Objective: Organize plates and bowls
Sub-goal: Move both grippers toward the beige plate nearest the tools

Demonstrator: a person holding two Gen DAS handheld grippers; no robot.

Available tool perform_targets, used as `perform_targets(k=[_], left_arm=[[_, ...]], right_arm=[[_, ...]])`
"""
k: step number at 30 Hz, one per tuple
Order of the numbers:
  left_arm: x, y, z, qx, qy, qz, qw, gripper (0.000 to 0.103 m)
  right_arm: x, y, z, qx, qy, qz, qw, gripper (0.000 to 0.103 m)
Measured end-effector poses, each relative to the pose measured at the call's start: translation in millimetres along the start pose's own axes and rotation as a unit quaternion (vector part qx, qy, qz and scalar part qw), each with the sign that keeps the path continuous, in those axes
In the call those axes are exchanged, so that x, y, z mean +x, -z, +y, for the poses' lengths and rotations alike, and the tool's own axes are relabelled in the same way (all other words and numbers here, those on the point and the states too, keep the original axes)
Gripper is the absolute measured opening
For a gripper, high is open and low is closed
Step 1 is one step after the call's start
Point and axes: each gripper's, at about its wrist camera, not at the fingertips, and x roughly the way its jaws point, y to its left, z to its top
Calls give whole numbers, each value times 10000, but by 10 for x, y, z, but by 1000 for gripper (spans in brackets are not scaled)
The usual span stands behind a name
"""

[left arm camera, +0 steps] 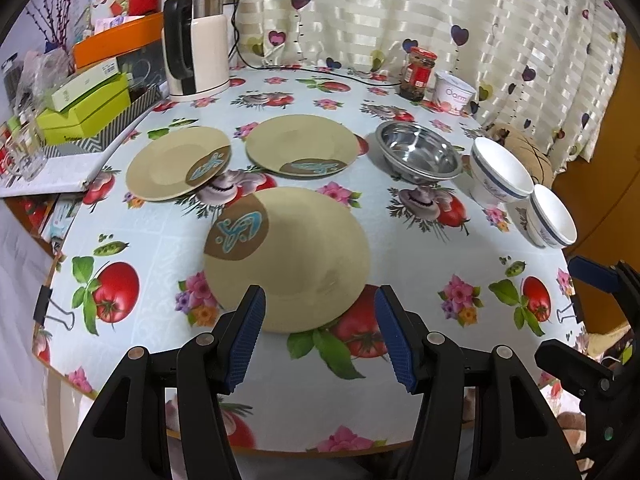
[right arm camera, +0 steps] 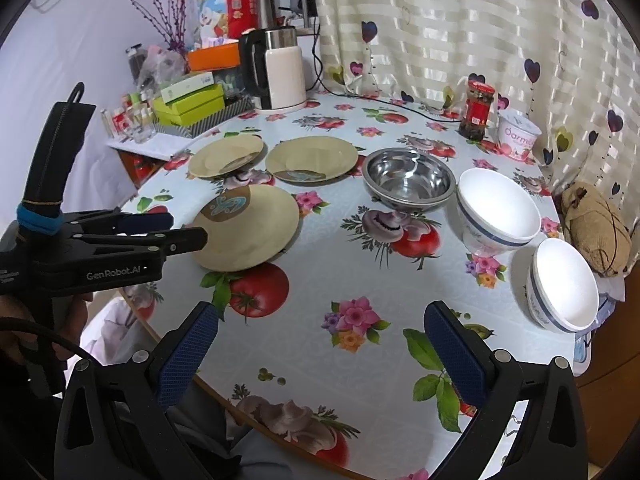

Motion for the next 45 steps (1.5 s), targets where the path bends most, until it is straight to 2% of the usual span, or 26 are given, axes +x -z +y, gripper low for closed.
perform_targets(k=[8,24,45], left_arm=[[-29,-34,-26,-63,-16,-93,9999,57],[37,-72,28,-143,-35,-35,9999,57],[295,-177,236,-415,-66,157,9990,57]], right_arm=[[-16,39,-58,59,8,-9,10000,103],[-48,-12,-60,59,58,-103,9999,103],[302,-260,47,-271,-286,96,9992,103]])
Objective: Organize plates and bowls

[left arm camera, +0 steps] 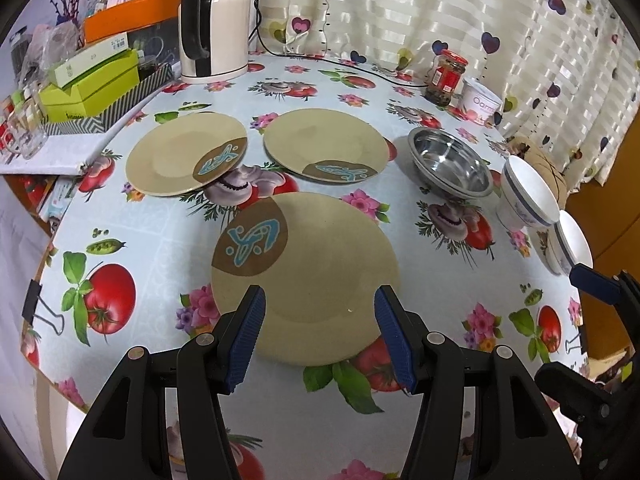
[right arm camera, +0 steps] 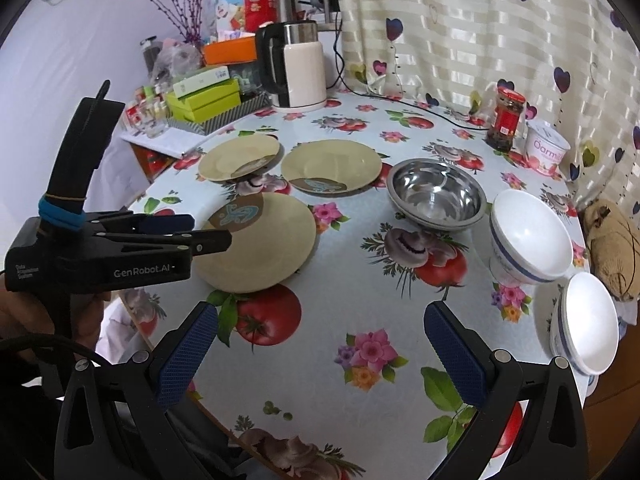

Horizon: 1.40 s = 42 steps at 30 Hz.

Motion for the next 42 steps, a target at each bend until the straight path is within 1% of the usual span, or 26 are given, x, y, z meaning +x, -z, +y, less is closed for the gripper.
perform_targets(k=[4,11,16,20,25,32,36,42], left_arm=[[46,-25,17,-12,-6,43,10000,57],[77,-134,63,1,-55,-11,10000,57],[98,-172,125,-69,-52,-16,10000,57],[122,-198,173,-111,-81,-15,9999,57],[88,-218,309,-283,-127,-151,9994,57],[100,-225,501,-488,-214,-107,9985,57],[93,-247,594,-559,-219,-88,9982,57],[62,-367,796,-762,-282,-244,9964,57]], right_arm=[[37,-34,-31,-6,34,48,10000,103],[104,-138,-39,45,113,63,9999,103],[148,-222,14,-58,89,24,9999,103],[206,-287,65,-144,28,40,9999,103],[297,-356,105,-214,-34,106,9997,103],[422,-451,172,-331,-206,169,9991,103],[530,-554,192,-330,-301,222,9988,103],[654,-759,271,-416,-390,218,9981,103]])
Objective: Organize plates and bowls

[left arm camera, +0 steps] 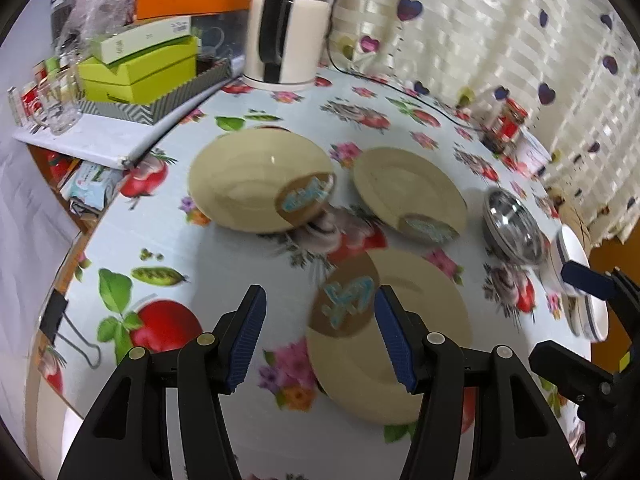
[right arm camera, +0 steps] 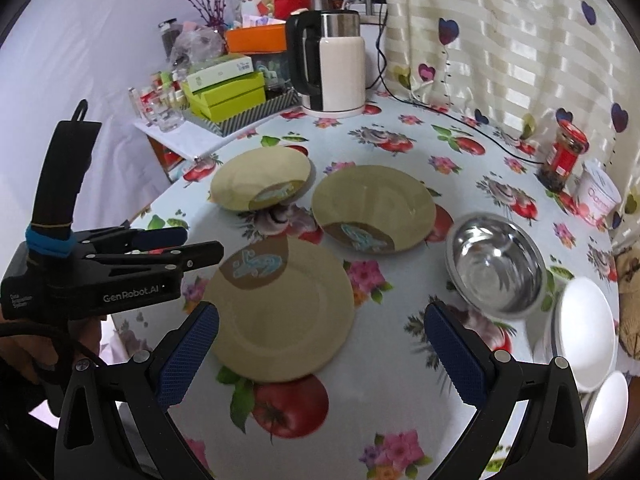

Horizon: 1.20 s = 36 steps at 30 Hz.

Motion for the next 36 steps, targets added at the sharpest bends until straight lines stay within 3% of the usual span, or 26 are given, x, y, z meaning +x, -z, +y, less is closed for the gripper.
perform_targets(k=[16,23,34,36], left_arm=[[273,-338,479,-455,-129,-181,9987,57],[408,-471,699,-579,-215,-214,9979,55],[594,-656,1024,-944,-182,-208,9952,55],[630,-672,1062,-970,-156,-206,9949,50]], right_arm=[[633,-597,43,-189,-214,236,9993,87],[1005,-831,82,-194,-422,469,9978,67],[1570,-1292,134,-95,-820,713,9940,50],[1688,-1341,120,-79,-792,775,9938,46]])
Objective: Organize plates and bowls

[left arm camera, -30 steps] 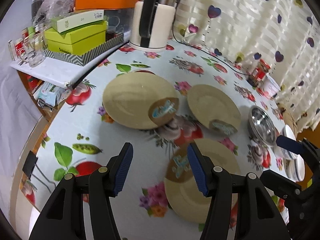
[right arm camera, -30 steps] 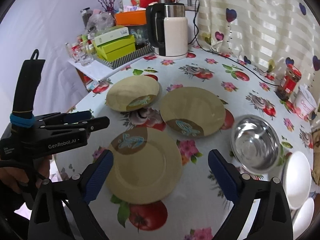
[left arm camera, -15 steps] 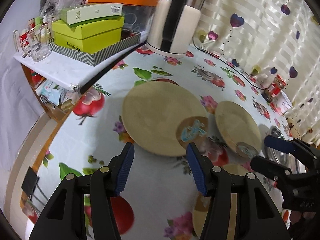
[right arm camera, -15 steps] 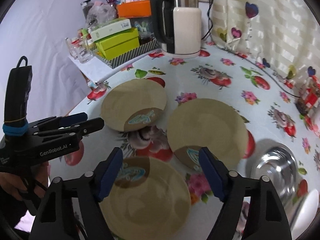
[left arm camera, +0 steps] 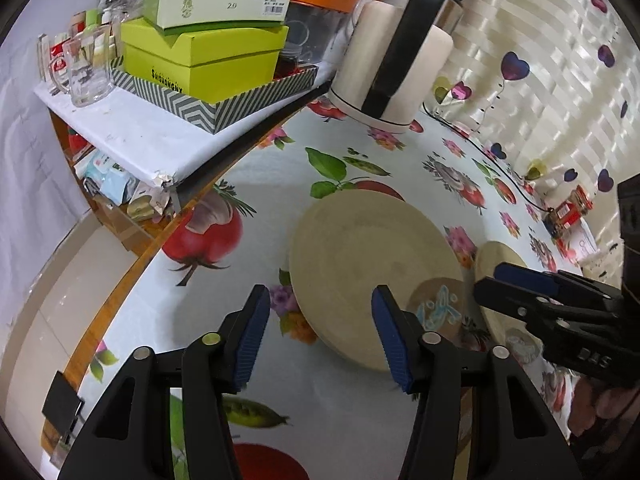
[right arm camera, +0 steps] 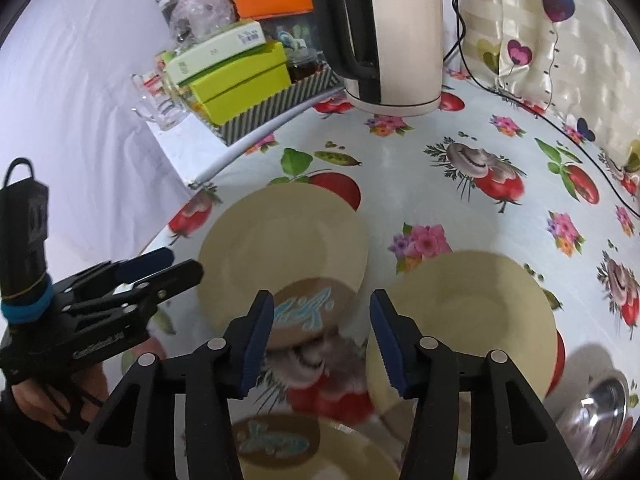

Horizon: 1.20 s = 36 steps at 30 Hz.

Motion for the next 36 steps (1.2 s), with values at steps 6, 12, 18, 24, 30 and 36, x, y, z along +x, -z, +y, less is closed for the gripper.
perform_targets(k=[6,12,18,24,30,36], left_arm=[[132,-34,79,-72,73,139,9999,42],[239,-46,143,-266,180,289,9991,36],[315,-51,124,-250,266,364,9987,26],[327,-71,118,-225,240,336,9989,26],[284,-49,77,-188,225,333,9990,25],[195,-57,39,-153,192,299,9993,25]], right_arm=[[237,-93,-68,28,29,169,9998,42],[392,-145,-118,65,80,288,9995,40],[528,-207,-124,111,43,429,9990,36],[628,-227,-190,274,-3,546,9981,30],[601,-228,-201,360,22,496,9981,27],[498,-236,-171,301,103,426,9986,27]])
